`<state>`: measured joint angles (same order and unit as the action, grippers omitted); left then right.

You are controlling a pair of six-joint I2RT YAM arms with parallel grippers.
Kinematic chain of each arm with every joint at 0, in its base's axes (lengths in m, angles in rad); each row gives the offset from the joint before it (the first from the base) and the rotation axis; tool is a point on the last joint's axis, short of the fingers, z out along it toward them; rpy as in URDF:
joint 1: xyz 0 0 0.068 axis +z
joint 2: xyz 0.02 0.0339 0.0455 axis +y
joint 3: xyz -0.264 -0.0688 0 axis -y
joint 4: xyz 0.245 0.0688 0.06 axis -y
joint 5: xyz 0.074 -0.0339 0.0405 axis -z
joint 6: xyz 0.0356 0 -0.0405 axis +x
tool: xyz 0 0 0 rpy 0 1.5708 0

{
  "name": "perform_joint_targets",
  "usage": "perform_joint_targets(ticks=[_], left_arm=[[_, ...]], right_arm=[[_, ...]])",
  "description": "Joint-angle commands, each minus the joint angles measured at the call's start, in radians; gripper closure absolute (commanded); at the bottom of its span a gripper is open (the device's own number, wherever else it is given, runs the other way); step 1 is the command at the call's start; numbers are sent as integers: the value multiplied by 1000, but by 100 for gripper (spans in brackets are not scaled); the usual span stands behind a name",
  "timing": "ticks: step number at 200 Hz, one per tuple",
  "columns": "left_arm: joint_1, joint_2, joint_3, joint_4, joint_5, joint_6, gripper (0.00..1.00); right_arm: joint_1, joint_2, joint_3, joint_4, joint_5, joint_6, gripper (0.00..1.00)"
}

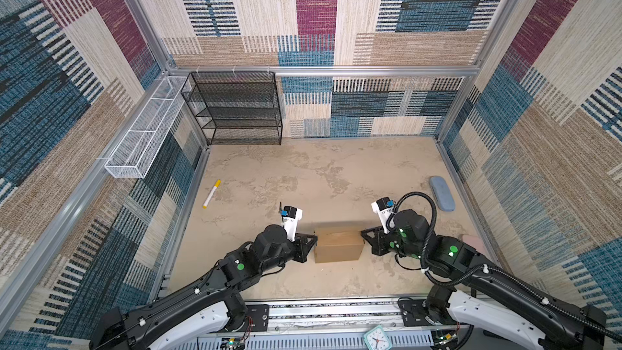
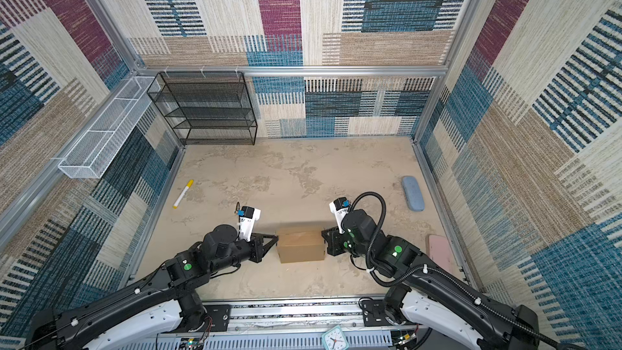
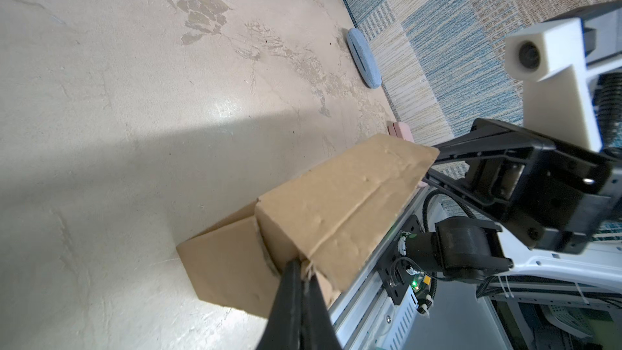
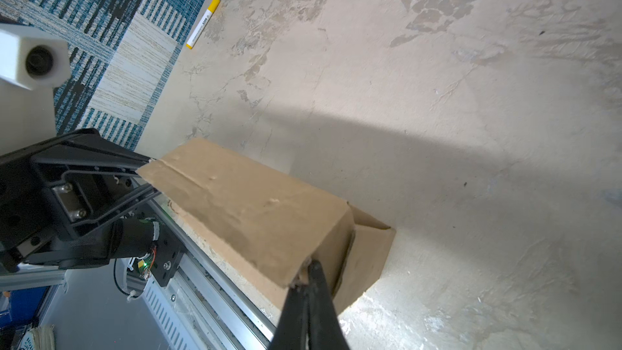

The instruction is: Fold the paper box

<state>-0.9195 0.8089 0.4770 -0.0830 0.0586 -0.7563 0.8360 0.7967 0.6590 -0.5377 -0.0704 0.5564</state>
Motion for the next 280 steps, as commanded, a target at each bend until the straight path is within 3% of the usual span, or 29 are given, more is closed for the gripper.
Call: perform_joint_targets(ticks=[1, 41, 107, 154, 184, 242, 280], left_arm=[[-7, 12, -21, -161, 43, -24, 100], [-15, 1, -33, -161, 35, -33, 99], [-17, 4, -27, -174, 24, -20, 100], [-18, 9, -3, -201, 17, 6, 100], [-20, 3, 3, -213, 11, 18, 100], [-26, -7, -5, -213, -1, 12, 99], [-30, -10, 6, -219, -9, 15, 93]], right_arm=[[11, -5, -13, -157, -33, 34, 100], [15, -22, -14, -166, -40, 36, 94], [15, -73, 25, -189, -30, 32, 71], [14, -83, 191, -239, 21, 7, 68], [14, 10, 248, -182, 1, -47, 68], [15, 218, 266, 14, -87, -90, 72], [14, 210, 205, 57, -103, -65, 74]])
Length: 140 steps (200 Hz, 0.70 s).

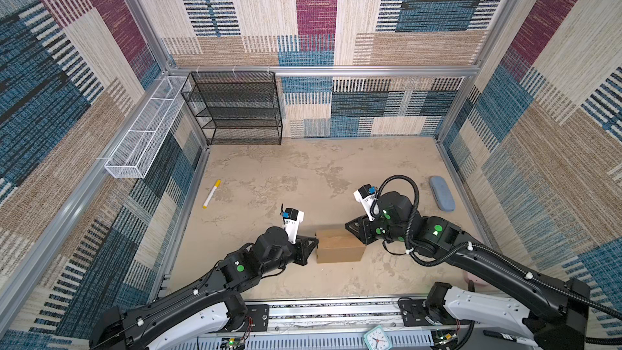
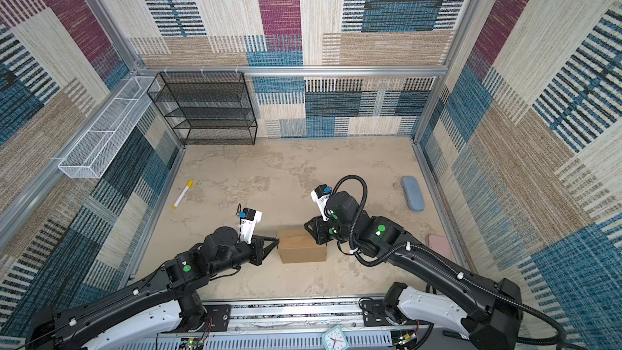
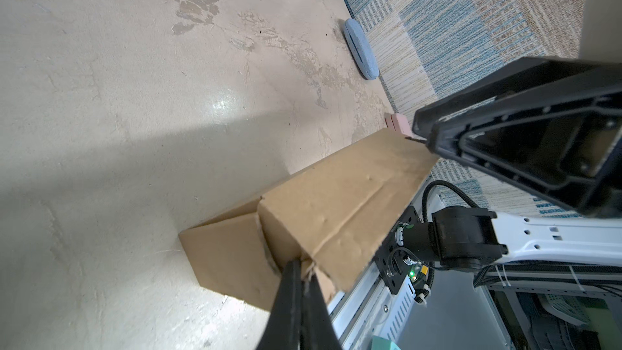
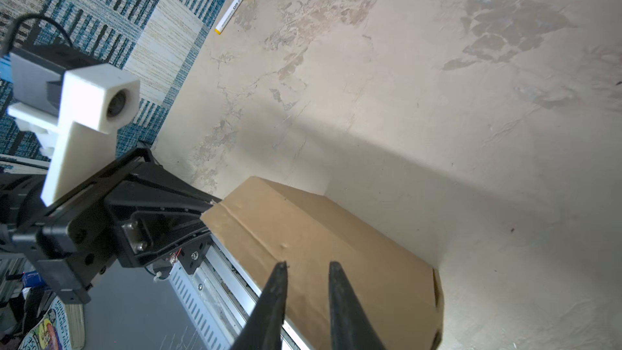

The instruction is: Fold the paper box

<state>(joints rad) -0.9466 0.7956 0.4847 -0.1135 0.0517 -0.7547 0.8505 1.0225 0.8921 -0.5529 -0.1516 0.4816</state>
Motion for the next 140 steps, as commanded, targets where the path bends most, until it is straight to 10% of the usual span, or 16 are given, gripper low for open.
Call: perform_joint_targets(ticks=[1, 22, 32, 38, 41, 140], left_arm=[[-3, 4, -1, -189, -2, 13, 92], [-3, 4, 8, -180, 0, 5, 82], [-3, 4, 21, -181, 6, 8, 54], [-3, 3, 32, -190, 7, 9, 8], [-3, 4, 39, -197, 7, 10, 0], [-2, -85, 190, -346, -79, 56, 1]], right_arm=[[0, -18, -30, 72, -21, 11, 74], [1, -36, -66, 77, -23, 24, 75], [0, -42, -84, 86, -26, 30, 75], [0, -45, -93, 89, -32, 34, 75], [0, -47, -96, 91, -34, 35, 76], [0, -68, -133, 91, -23, 36, 78]])
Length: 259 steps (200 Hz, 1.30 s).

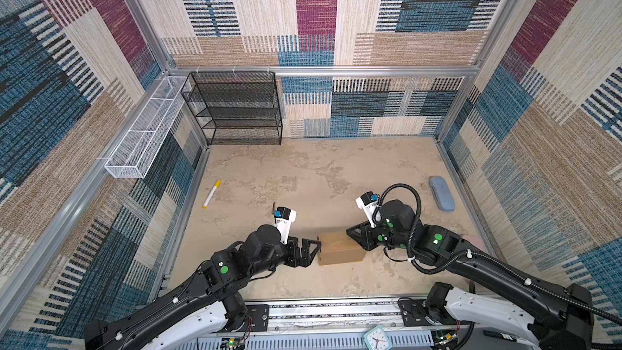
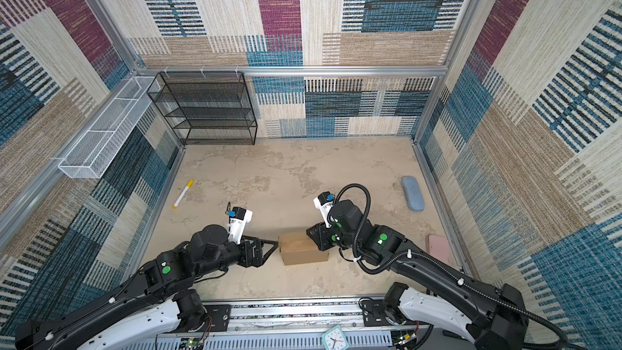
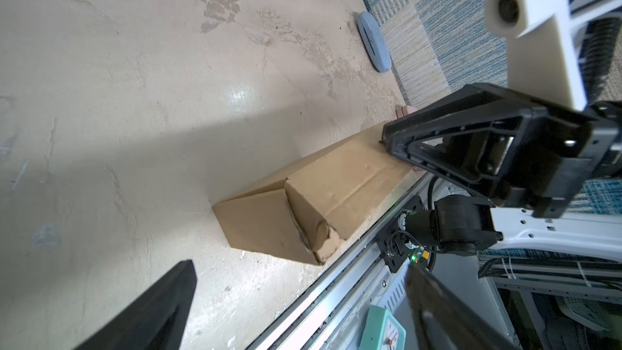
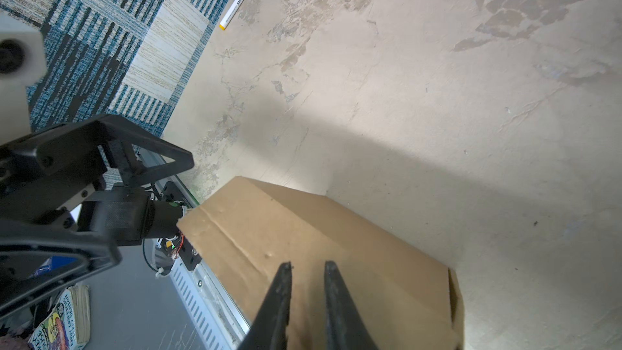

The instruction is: Fold the paper box

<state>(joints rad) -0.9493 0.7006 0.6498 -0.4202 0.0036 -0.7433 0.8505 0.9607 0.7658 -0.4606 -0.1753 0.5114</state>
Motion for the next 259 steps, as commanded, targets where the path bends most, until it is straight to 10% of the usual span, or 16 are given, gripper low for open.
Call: perform_joint_targets(ticks=[1, 259], left_arm=[[0, 11, 25, -38, -31, 44, 1], [1, 106, -184, 173, 39, -81, 1]], right_arm=[[0, -7, -7, -1, 1, 7, 79], [67, -95, -11, -58, 90, 56, 74]])
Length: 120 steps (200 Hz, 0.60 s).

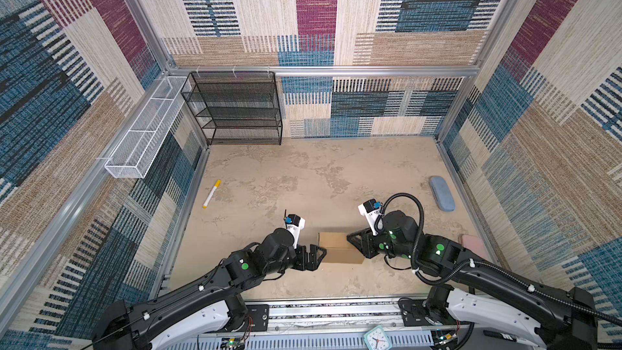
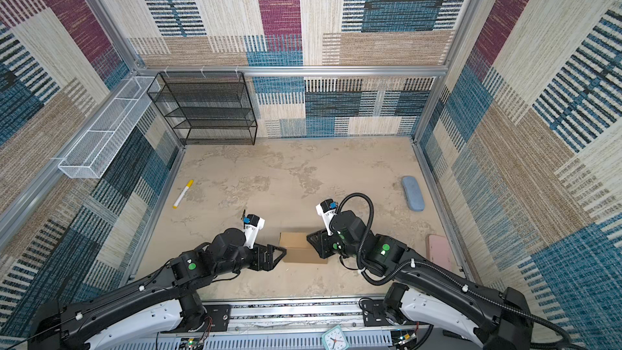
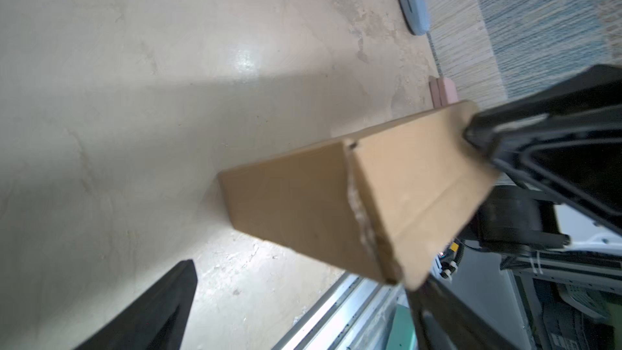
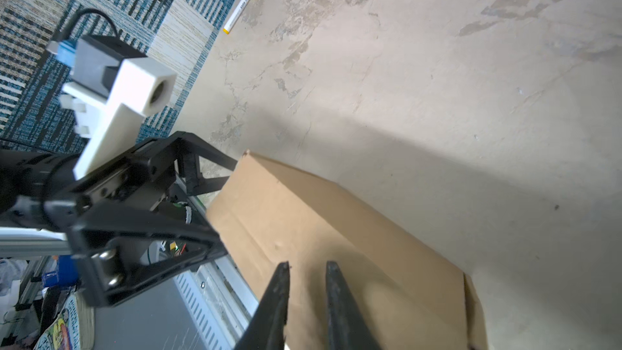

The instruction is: Fold the paper box

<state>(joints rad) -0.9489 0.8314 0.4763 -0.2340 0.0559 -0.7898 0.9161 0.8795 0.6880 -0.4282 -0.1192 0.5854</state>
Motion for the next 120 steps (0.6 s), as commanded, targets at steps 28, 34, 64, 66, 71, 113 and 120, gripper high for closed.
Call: perform_joint_targets(ticks=[28, 34, 64, 66, 71, 113, 120], left_arm=[[1, -48, -9, -39, -30, -25, 1], [1, -48, -11, -36, -29, -25, 1], [1, -56, 21, -59, -38, -9, 1], [1, -59, 26, -63, -39, -7, 1], [1, -65, 36, -72, -40, 2, 1], [11, -38, 173, -165, -56, 65, 1], [18, -22, 189, -171, -51, 71, 1]], right_arm=[[0, -11, 127, -125, 44, -38, 71], [-1, -11, 128, -127, 53, -40, 71], [-2, -13, 125, -145, 86, -40, 71], [-2, -15, 121, -145, 87, -38, 71], [-2, -19, 115, -144, 81, -30, 71], [-2, -77, -6, -33, -17, 48, 74], [-2, -86, -26, -16, -28, 60, 74]])
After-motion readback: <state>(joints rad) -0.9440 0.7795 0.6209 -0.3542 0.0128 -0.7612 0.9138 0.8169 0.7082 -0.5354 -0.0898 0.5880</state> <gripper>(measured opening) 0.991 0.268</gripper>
